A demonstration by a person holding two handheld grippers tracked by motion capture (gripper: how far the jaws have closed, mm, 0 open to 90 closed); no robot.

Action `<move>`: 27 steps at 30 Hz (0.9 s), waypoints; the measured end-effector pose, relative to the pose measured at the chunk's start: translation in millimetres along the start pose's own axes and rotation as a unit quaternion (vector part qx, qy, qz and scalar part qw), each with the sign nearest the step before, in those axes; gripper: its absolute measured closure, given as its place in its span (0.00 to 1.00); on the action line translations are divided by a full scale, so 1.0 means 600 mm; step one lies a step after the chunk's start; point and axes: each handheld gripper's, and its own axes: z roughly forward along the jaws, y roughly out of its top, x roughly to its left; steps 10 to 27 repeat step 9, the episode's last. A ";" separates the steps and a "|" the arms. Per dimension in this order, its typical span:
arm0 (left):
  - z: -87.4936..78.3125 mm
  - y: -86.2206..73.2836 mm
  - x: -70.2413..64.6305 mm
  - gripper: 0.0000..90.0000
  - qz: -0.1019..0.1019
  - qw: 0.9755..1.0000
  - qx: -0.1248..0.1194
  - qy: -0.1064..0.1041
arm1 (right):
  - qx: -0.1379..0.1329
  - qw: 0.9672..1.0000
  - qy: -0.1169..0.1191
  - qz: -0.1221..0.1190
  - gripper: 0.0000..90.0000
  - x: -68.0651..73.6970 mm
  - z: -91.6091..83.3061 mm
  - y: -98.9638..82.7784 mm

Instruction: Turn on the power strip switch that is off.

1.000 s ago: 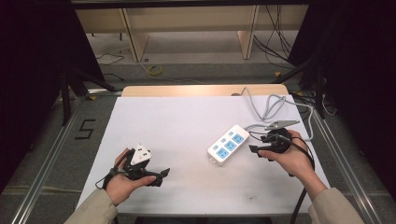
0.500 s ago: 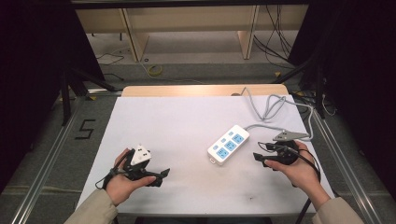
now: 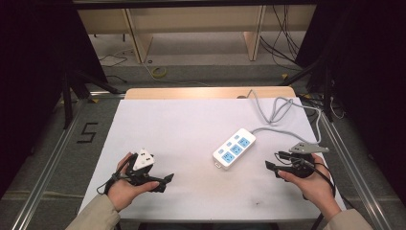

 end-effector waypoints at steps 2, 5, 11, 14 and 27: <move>-0.001 0.000 0.000 0.02 -0.002 1.000 0.000 0.000 | -0.002 1.000 -0.001 0.003 0.34 0.001 -0.001 -0.001; -0.001 0.000 0.000 0.02 -0.002 1.000 0.000 0.001 | 0.000 1.000 -0.001 0.003 0.34 0.001 -0.001 -0.003; 0.001 0.003 -0.007 0.02 -0.002 1.000 -0.001 -0.006 | 0.000 1.000 0.000 0.002 0.34 0.000 -0.001 -0.003; 0.001 0.003 -0.007 0.02 -0.002 1.000 -0.001 -0.006 | 0.000 1.000 0.000 0.002 0.34 0.000 -0.001 -0.003; 0.001 0.003 -0.007 0.02 -0.002 1.000 -0.001 -0.006 | 0.000 1.000 0.000 0.002 0.34 0.000 -0.001 -0.003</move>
